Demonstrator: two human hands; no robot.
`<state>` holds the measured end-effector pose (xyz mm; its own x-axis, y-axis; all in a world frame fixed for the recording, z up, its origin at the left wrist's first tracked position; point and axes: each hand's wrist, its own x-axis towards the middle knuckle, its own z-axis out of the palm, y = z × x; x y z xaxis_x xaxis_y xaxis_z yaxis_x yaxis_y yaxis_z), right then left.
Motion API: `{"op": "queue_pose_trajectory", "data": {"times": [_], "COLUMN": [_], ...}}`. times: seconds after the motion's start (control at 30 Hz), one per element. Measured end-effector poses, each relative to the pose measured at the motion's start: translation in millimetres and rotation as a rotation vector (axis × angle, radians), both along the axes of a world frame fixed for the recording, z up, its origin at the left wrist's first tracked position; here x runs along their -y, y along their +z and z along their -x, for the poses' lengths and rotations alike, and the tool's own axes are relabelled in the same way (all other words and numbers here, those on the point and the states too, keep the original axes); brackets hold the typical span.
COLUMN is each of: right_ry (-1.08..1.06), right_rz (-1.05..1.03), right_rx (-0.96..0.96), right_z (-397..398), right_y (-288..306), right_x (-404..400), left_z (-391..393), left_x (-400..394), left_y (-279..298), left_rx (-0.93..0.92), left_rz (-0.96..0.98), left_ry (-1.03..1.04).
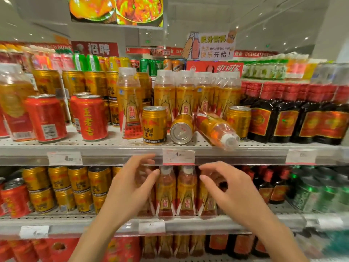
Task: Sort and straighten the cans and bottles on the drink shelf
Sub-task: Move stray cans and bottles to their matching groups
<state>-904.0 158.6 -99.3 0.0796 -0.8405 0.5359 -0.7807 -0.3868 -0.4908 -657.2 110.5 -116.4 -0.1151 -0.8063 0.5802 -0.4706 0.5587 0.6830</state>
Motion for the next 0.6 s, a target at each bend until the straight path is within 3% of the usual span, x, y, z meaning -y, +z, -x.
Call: {"op": "queue_pose_trajectory", "data": {"times": [0.13, 0.3, 0.4, 0.5, 0.6], "right_ry": [0.081, 0.009, 0.004, 0.009, 0.024], "right_rz": [0.163, 0.361, 0.228, 0.070, 0.054], "right_rx": [-0.223, -0.613, -0.798, -0.877, -0.906], "right_z": [-16.0, -33.2, -37.1, -37.8, -36.5], "right_y": [52.1, 100.8, 113.1, 113.3, 107.2], "right_x": [14.4, 53.2, 75.7, 88.5, 95.1], "left_z": [-7.5, -9.1, -7.4, -6.7, -6.0], "left_x": [21.8, 58.4, 75.2, 87.3, 94.0], "left_y": [43.9, 83.4, 89.5, 84.4, 79.8], "left_rx": [0.098, 0.244, 0.301, 0.301, 0.246], "left_rz": [0.231, 0.418, 0.400, 0.373, 0.360], "left_ry": [-0.002, 0.073, 0.029, -0.026, -0.056]}}
